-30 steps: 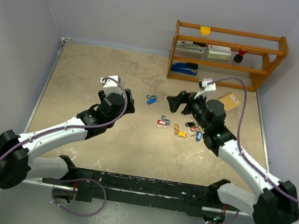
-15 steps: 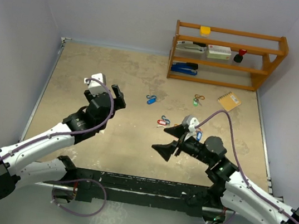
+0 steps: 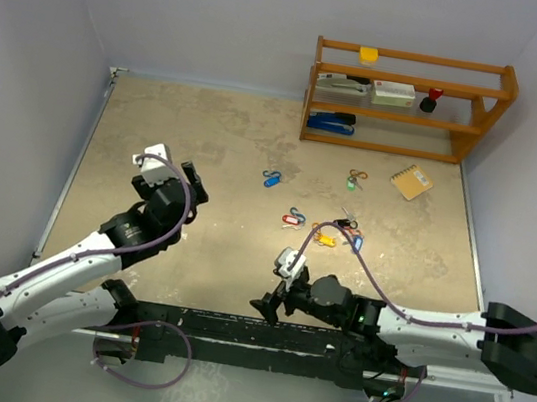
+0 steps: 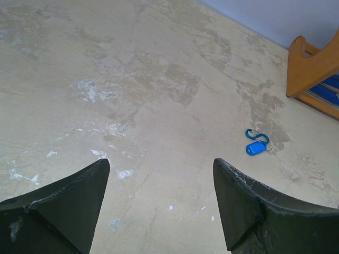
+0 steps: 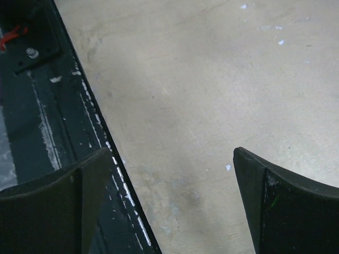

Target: Put the keys on the keyring

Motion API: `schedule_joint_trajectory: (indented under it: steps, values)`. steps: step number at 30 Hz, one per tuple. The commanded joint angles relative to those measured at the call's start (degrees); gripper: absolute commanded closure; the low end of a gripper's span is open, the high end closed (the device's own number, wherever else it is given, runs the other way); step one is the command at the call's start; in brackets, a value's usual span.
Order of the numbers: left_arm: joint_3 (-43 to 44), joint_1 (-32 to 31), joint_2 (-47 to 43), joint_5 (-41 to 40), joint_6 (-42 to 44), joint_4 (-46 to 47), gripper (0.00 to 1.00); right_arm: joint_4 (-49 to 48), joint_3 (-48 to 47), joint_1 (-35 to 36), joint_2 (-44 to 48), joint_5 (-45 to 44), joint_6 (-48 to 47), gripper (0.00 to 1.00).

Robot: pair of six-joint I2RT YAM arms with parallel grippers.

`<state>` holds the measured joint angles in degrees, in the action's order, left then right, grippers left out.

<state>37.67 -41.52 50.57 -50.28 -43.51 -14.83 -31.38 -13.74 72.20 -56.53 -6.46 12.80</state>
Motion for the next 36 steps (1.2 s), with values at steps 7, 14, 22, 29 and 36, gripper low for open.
schedule_joint_trajectory:
  steps: [7, 14, 22, 29, 36]
  values:
    - [-1.8, 0.2, -1.2, -3.3, -2.1, -1.4, 0.24, -1.2, -3.3, 7.1, -3.4, -32.1, 2.1, 0.00]
    - [-2.9, 0.2, -3.3, -4.0, -0.9, -0.7, 0.24, 17.5, -3.1, 7.2, 13.4, -56.0, 11.1, 0.00]
    - [-3.1, 0.2, -2.1, -3.7, 0.3, 0.7, 0.24, 51.7, -9.3, 7.2, 23.1, -70.5, 28.4, 0.00]
    - [-4.3, 0.2, -4.3, -1.4, 2.9, 2.8, 0.23, 64.4, -12.5, 7.2, 27.5, -74.9, 35.5, 0.00]
    - [-2.8, 0.2, -6.0, -4.2, 4.0, 1.9, 0.23, 63.2, -13.4, 7.2, 22.5, -81.5, 33.2, 0.00]
